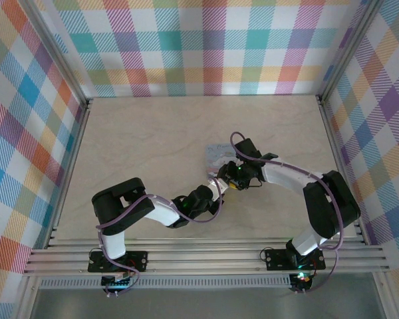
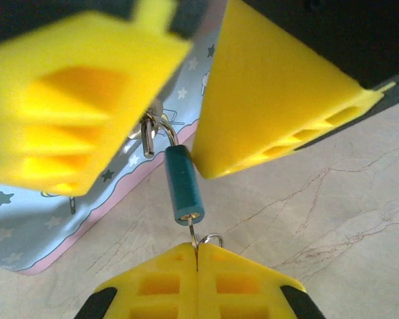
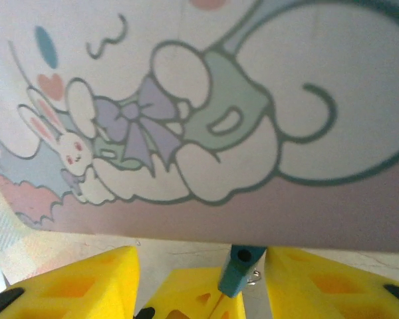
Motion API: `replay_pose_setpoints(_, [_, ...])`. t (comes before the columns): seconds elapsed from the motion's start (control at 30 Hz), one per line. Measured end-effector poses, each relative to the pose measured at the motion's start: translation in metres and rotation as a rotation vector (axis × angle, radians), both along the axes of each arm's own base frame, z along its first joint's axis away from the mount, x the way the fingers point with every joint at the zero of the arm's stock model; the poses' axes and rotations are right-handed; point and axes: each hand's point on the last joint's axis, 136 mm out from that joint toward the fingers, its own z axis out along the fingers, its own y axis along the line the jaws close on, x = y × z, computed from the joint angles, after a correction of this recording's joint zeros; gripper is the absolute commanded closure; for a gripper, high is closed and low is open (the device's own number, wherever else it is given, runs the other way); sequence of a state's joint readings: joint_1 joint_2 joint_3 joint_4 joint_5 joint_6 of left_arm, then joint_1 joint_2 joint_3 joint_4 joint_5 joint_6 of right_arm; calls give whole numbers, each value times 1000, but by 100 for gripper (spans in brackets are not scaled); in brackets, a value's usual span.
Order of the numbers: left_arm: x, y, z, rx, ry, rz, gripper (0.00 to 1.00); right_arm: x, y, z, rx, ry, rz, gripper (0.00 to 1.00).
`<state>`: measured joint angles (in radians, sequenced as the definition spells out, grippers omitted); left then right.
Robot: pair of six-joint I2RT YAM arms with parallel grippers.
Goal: Unlock the padlock with the key
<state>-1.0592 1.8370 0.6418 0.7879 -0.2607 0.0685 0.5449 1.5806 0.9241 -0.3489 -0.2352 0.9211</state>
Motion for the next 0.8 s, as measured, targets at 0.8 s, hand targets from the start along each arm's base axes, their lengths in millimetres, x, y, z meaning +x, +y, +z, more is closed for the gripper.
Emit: replay_pose_setpoints(0.8, [-2, 2, 0, 12, -26, -7, 100, -4, -3, -10, -11, 23, -5, 56])
